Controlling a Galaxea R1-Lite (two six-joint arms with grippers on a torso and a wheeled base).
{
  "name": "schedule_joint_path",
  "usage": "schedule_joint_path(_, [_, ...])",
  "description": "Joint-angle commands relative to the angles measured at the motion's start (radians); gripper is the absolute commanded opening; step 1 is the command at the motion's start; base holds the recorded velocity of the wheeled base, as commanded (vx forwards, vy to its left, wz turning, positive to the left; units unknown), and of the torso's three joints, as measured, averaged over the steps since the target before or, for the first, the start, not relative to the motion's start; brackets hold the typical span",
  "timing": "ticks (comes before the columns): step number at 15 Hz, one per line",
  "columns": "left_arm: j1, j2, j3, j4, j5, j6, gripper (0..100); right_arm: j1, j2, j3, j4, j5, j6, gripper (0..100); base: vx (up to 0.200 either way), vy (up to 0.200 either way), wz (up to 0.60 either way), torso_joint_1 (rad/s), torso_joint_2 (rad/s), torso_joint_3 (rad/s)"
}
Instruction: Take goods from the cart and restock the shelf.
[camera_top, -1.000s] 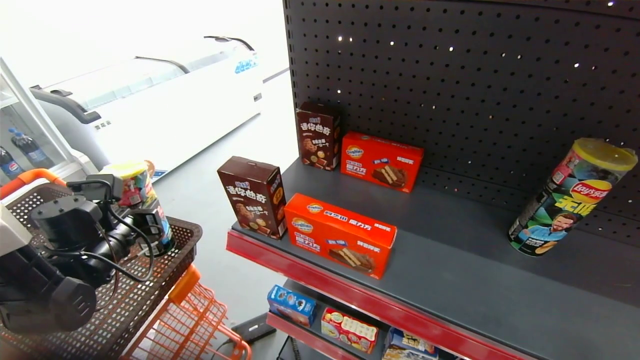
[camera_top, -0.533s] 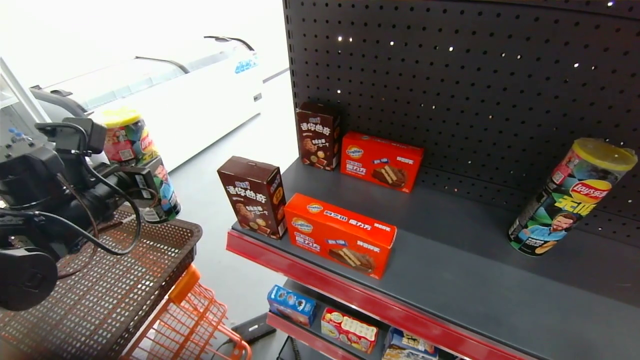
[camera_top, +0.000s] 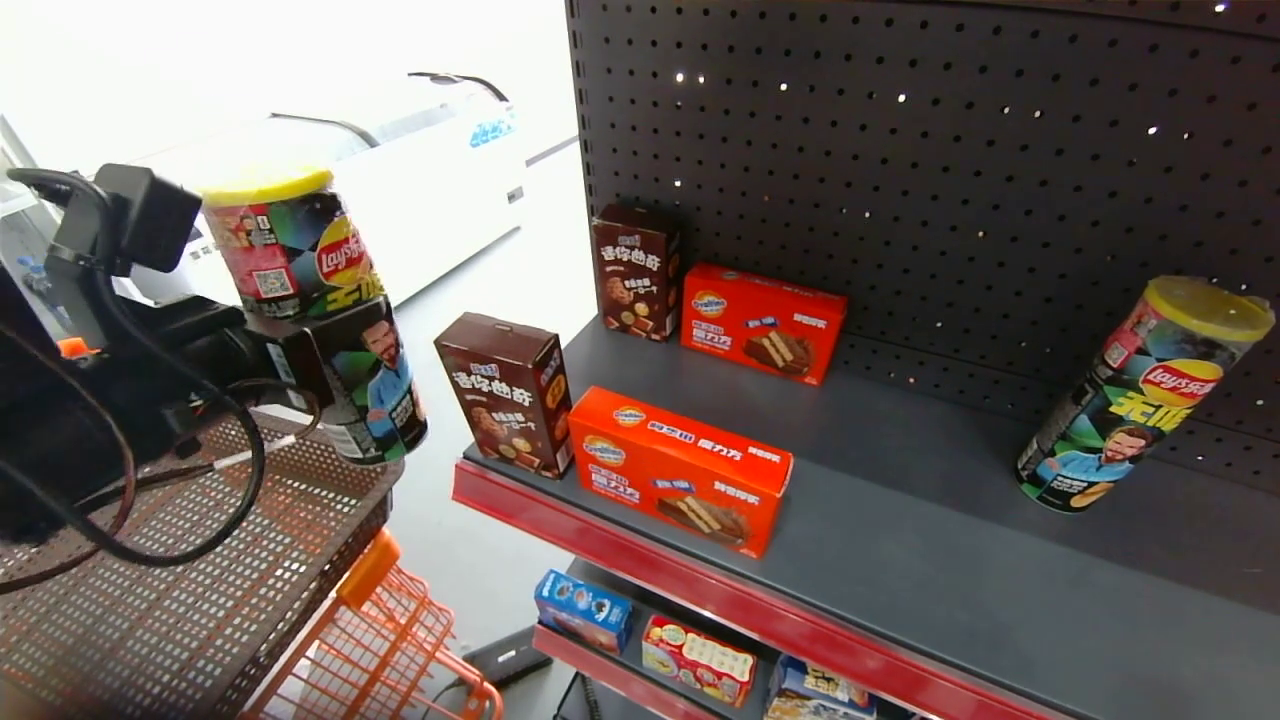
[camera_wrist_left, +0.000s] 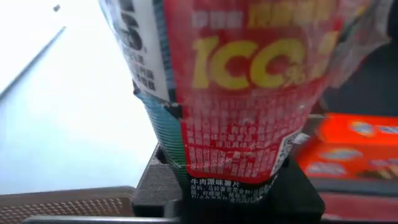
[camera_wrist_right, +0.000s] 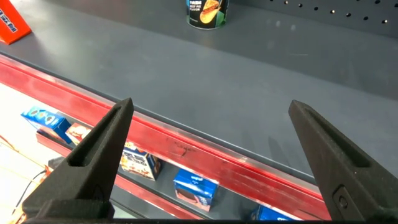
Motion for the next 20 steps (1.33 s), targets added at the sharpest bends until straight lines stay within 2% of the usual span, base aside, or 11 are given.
schedule_joint_path(1, [-0.072, -0.231, -0.001, 0.215, -0.085, -0.020, 0, 0.000, 0.000, 0.000, 0.000, 0.000, -0.001, 100, 0.000, 0.000, 0.00, 0.000, 0.00, 0.000])
schedule_joint_path(2, [-0.089, -0.280, -0.002, 0.315, -0.114, -0.020, 0, 0.000, 0.000, 0.000, 0.000, 0.000, -0.001, 100, 0.000, 0.000, 0.00, 0.000, 0.00, 0.000])
schedule_joint_path(3, [-0.102, -0.301, -0.004, 0.356, -0.121, -0.020, 0, 0.000, 0.000, 0.000, 0.000, 0.000, 0.000, 100, 0.000, 0.000, 0.00, 0.000, 0.00, 0.000])
schedule_joint_path(4, [-0.144, -0.327, -0.002, 0.384, -0.124, -0.020, 0, 0.000, 0.000, 0.000, 0.000, 0.000, -0.001, 100, 0.000, 0.000, 0.00, 0.000, 0.00, 0.000])
schedule_joint_path(5, [-0.185, -0.332, -0.001, 0.387, -0.120, -0.022, 0, 0.000, 0.000, 0.000, 0.000, 0.000, 0.000, 100, 0.000, 0.000, 0.00, 0.000, 0.00, 0.000])
schedule_joint_path(8, [-0.254, -0.326, 0.030, 0.370, -0.129, -0.012, 0, 0.000, 0.000, 0.000, 0.000, 0.000, 0.000, 100, 0.000, 0.000, 0.00, 0.000, 0.00, 0.000])
schedule_joint_path(9, [-0.297, -0.304, 0.041, 0.336, -0.135, -0.012, 0, 0.000, 0.000, 0.000, 0.000, 0.000, 0.000, 100, 0.000, 0.000, 0.00, 0.000, 0.00, 0.000])
schedule_joint_path(11, [-0.330, -0.263, 0.039, 0.279, -0.137, -0.019, 0, 0.000, 0.000, 0.000, 0.000, 0.000, -0.001, 100, 0.000, 0.000, 0.00, 0.000, 0.00, 0.000])
schedule_joint_path(15, [-0.339, -0.215, 0.042, 0.236, -0.192, -0.020, 0, 0.000, 0.000, 0.000, 0.000, 0.000, 0.000, 100, 0.000, 0.000, 0.00, 0.000, 0.00, 0.000])
schedule_joint_path(17, [-0.363, -0.180, 0.022, 0.217, -0.200, -0.020, 0, 0.000, 0.000, 0.000, 0.000, 0.000, -0.001, 100, 0.000, 0.000, 0.00, 0.000, 0.00, 0.000])
schedule_joint_path(20, [-0.365, -0.139, -0.013, 0.209, -0.233, -0.020, 0, 0.000, 0.000, 0.000, 0.000, 0.000, 0.000, 100, 0.000, 0.000, 0.00, 0.000, 0.00, 0.000])
